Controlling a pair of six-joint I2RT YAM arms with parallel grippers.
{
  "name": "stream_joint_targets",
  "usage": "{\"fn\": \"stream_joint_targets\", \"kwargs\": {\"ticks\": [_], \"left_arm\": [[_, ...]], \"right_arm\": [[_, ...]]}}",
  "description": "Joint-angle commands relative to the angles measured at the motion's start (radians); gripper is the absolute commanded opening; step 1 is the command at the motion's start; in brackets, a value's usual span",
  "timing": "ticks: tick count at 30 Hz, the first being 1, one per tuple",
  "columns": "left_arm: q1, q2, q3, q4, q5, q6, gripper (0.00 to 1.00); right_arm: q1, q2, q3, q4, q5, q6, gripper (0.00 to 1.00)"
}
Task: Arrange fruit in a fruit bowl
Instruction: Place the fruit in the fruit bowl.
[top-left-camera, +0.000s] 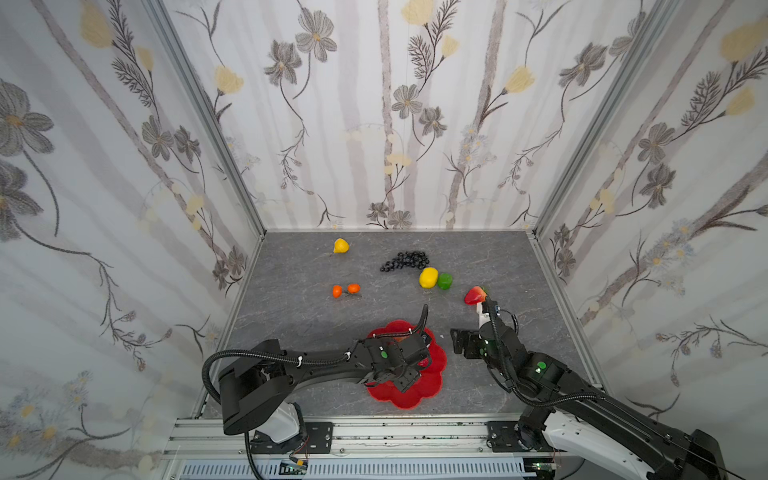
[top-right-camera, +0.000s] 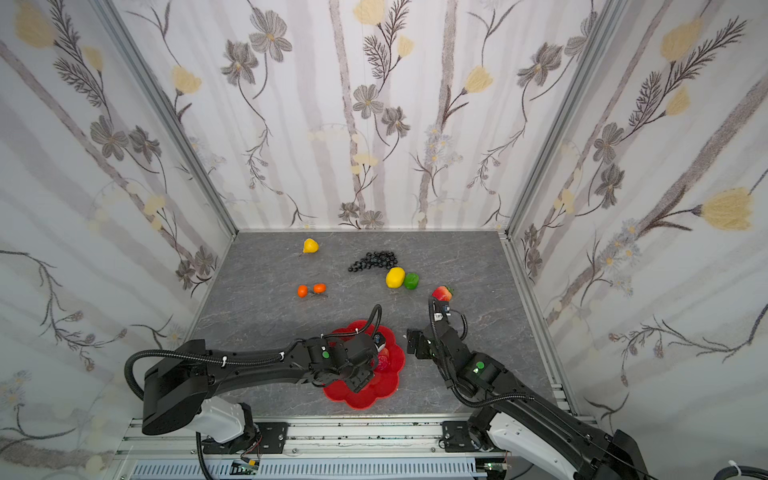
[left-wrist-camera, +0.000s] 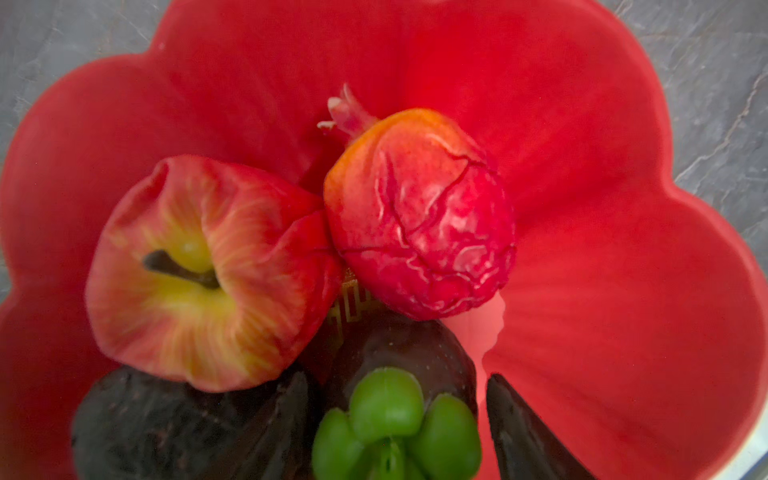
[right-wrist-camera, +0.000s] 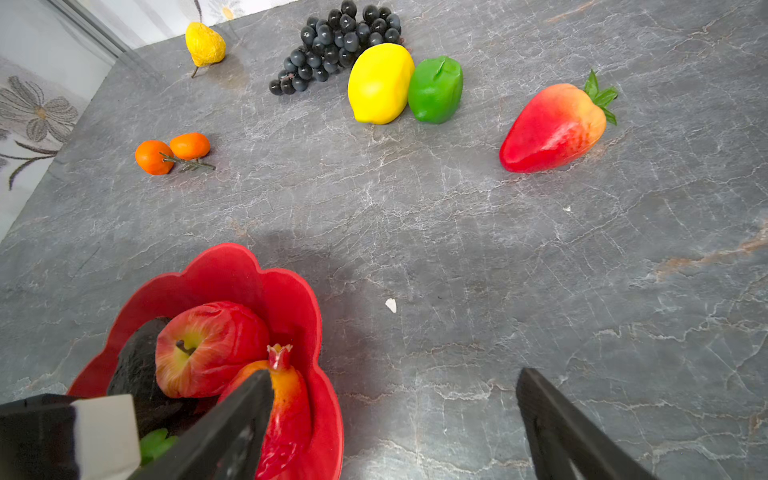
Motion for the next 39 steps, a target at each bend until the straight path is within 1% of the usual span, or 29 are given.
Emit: {"fn": "stream_joint_targets", "kwargs": {"ticks": [1, 17, 20, 21, 23, 25, 27, 30, 33, 35, 39], "left_arm": [[0.001, -0.021, -0.004, -0.008, -0.017, -0.011, 0.69], [0.001, -0.144, -0.054, 0.016, 0.022, -0.013, 0.70], [0.000, -0.200, -0.070, 0.017, 0.016, -0.010, 0.70], [0.001, -0.224, -0.074, 0.018, 0.010, -0.011, 0.71], [0.002, -0.260, -0.076, 0.011, -0.003, -0.013, 0.72], [0.002, -0.331, -0.079, 0.013, -0.016, -0.014, 0.73], [0.004, -0.385, -0.086, 0.021, -0.051, -0.020, 0.74], [0.023, -0.466, -0.113, 0.042, -0.140, -0.039, 0.77], [0.076, -0.537, -0.151, 0.060, -0.201, -0.068, 0.78], [0.115, -0.576, -0.182, 0.071, -0.232, -0.088, 0.79], [0.199, -0.640, -0.247, 0.087, -0.326, -0.146, 0.82]], "right_arm": [[0.001, 0.002, -0.004, 0.050, -0.004, 0.004, 0.92], [0.001, 0.004, -0.003, 0.051, -0.016, 0.005, 0.92], [0.002, -0.003, 0.011, 0.035, -0.015, -0.009, 0.92], [-0.027, -0.003, 0.019, 0.026, -0.015, -0.015, 0.92], [-0.042, 0.002, 0.041, 0.004, -0.016, -0.026, 0.92], [-0.064, 0.007, 0.067, -0.013, -0.024, -0.042, 0.92], [-0.098, 0.019, 0.089, -0.019, -0.048, -0.055, 0.93], [-0.167, 0.069, 0.136, -0.041, -0.094, -0.057, 0.93], [-0.216, 0.126, 0.190, -0.049, -0.114, -0.066, 0.92], [-0.246, 0.171, 0.237, -0.067, -0.106, -0.080, 0.92], [-0.347, 0.283, 0.332, -0.114, -0.134, -0.073, 0.92]]}}
